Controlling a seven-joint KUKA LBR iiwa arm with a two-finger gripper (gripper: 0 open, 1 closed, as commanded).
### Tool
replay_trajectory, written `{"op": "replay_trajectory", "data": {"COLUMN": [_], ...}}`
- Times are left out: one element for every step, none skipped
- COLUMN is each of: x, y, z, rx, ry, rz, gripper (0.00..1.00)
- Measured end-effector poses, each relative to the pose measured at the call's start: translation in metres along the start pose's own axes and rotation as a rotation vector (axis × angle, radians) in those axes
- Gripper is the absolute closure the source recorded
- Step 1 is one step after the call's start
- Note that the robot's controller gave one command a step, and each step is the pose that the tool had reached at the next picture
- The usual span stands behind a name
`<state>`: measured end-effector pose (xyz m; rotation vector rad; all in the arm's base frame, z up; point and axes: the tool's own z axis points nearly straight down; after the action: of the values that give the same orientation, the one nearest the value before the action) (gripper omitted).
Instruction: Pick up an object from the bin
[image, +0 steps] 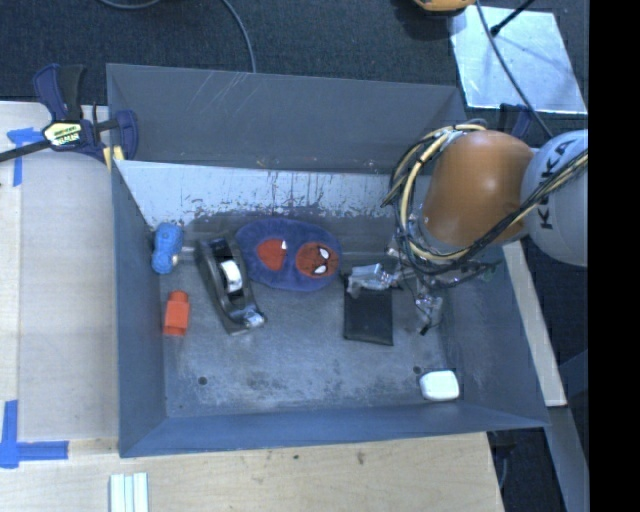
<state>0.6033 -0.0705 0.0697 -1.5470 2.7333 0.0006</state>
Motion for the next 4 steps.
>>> {"op": "replay_trajectory", "data": {"x": [0.000,0.000,-0.001,-0.001], "y": [-0.001,-0.001,-0.002,-0.003], "z": [0.000,-0.001,-0.004,-0.026], "rx": [0.000,0.001,0.004,0.006], "ry": [-0.001,-0.002,-0.003,-0.003], "rz": [0.004,0.004,0.007,0.010], "gripper": [0.00,1.00,1.00,1.00]}}
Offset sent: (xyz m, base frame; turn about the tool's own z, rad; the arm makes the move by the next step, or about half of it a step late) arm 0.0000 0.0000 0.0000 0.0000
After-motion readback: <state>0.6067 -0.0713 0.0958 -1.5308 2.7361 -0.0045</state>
